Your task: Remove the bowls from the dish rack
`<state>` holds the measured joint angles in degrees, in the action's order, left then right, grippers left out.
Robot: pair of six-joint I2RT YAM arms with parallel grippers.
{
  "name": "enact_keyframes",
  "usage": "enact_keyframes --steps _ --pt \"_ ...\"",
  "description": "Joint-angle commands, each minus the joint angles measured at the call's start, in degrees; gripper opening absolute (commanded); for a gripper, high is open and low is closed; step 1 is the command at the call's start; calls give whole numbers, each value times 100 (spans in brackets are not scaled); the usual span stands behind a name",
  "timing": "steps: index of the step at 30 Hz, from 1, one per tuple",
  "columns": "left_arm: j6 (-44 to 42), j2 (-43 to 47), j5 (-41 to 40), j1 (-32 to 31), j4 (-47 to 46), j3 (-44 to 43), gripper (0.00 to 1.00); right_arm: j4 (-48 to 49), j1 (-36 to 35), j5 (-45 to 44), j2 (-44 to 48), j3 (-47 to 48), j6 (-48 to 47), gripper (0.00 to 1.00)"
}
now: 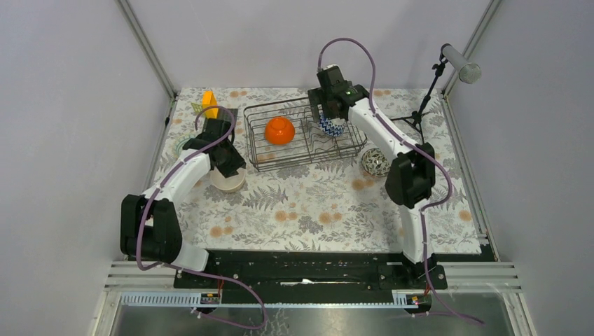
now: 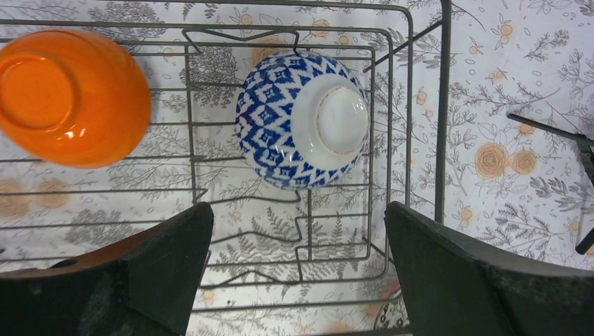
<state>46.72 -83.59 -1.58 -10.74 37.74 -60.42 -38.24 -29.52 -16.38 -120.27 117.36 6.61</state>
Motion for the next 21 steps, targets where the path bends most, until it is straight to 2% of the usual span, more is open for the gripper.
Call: enact_keyframes --steps 1,7,13,21 --pt "-203 273 41 -7 85 -179 39 -100 -3 -401 -365 441 -210 100" --pt "-538 566 80 -7 -5 -163 41 -3 -63 -388 -617 450 -491 100" --pt "-796 856 132 -7 -260 -216 47 220 -221 -973 -859 522 -1248 100" --pt "-1216 1023 839 -6 -441 -257 57 293 -273 -1026 -1125 786 -1360 100"
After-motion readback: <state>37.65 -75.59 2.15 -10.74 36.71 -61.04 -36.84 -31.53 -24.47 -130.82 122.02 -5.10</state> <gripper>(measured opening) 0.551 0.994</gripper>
